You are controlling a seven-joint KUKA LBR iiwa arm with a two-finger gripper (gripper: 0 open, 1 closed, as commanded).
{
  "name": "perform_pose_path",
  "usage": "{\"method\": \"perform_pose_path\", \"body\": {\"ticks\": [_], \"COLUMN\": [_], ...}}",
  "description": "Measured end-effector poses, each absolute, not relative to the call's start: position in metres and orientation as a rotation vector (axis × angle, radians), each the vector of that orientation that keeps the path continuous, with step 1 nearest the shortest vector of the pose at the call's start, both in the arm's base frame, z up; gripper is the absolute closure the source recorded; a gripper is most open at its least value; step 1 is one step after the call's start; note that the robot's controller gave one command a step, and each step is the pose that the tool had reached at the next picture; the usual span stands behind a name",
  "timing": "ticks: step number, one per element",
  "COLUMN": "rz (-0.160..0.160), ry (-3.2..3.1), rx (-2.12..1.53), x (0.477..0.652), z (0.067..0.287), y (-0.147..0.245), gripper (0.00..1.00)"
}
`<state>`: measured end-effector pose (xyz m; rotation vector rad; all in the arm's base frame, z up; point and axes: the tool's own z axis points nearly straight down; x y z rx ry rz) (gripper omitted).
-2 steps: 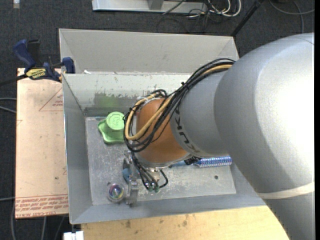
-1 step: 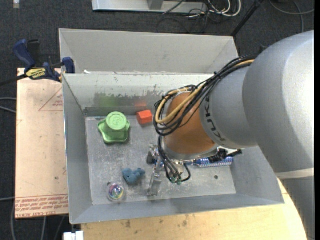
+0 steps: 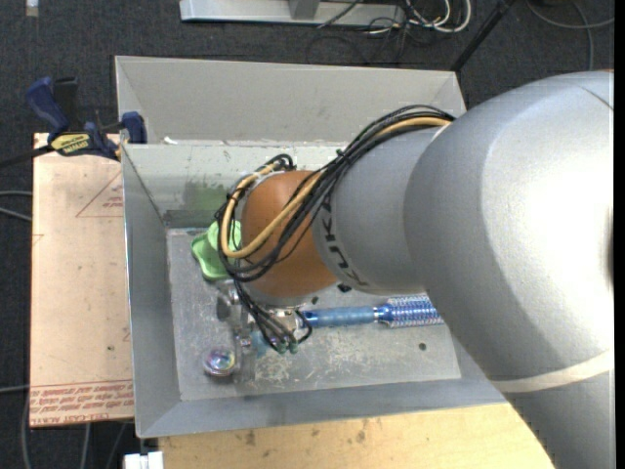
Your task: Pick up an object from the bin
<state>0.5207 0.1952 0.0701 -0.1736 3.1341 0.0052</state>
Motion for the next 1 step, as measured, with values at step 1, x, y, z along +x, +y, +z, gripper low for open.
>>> {"method": "perform_pose_path", "body": {"ticks": [1], "rz": [0.004], "ry": [3.112], "rx": [-0.329], "x": [0.4890], "z": [0.0717], "y": [0.2008], "gripper": [0.00]}}
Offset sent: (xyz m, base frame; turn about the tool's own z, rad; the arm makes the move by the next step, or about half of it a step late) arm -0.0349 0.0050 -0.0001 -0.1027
